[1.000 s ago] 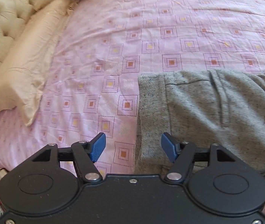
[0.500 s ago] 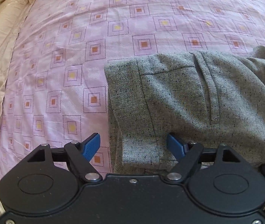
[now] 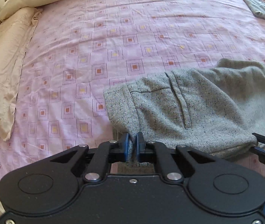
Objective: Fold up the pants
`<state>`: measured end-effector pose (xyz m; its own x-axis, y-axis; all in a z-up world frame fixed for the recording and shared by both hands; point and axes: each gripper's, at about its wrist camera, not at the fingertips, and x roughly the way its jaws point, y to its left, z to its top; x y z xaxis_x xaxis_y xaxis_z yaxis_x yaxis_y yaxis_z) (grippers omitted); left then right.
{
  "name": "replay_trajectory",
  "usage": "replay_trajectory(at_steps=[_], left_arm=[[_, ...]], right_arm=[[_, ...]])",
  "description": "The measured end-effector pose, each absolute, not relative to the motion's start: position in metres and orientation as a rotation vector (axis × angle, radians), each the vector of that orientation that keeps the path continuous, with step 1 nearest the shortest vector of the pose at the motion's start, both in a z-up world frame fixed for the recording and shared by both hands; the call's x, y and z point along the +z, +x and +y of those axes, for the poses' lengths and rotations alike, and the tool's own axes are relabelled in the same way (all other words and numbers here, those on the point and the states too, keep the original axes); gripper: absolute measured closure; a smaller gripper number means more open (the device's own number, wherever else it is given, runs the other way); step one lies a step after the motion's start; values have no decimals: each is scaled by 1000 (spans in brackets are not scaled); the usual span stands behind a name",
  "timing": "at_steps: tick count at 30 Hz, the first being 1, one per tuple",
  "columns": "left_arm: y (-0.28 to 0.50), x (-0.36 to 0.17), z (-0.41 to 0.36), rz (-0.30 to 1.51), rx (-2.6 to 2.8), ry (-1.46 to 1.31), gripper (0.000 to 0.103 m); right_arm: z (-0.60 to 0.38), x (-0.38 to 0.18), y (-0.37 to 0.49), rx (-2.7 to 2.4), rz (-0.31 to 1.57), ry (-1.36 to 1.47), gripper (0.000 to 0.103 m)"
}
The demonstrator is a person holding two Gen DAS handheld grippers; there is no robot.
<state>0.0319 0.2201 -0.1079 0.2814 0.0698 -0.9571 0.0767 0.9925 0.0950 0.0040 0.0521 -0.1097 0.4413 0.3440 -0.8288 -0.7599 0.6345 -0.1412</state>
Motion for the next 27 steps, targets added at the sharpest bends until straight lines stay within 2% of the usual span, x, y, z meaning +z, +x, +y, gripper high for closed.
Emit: replay_trajectory(at_steps=[6, 8, 12, 13, 17, 22, 27], left_arm=[[20, -157, 221, 1400, 15, 172, 89], [20, -166, 221, 1436, 24, 210, 90], [14, -129, 230, 1407, -60, 131, 86], [16, -119, 230, 1381, -78, 114, 83], [38, -96, 219, 1255, -73, 85, 83], [63, -128, 195, 1241, -57, 114, 82], [42, -178, 189, 1334, -53, 224, 80]], right_arm=[[67, -161, -9, 785, 990, -664, 90], [69, -168, -7, 766, 1020, -667, 87], [69, -148, -7, 755, 1014, -640, 85], [65, -140, -7, 756, 1011, -617, 84], [41, -116, 5, 718, 1031, -408, 84], [19, -104, 40, 558, 1062, -163, 84], [-5, -95, 77, 417, 1025, -13, 84]])
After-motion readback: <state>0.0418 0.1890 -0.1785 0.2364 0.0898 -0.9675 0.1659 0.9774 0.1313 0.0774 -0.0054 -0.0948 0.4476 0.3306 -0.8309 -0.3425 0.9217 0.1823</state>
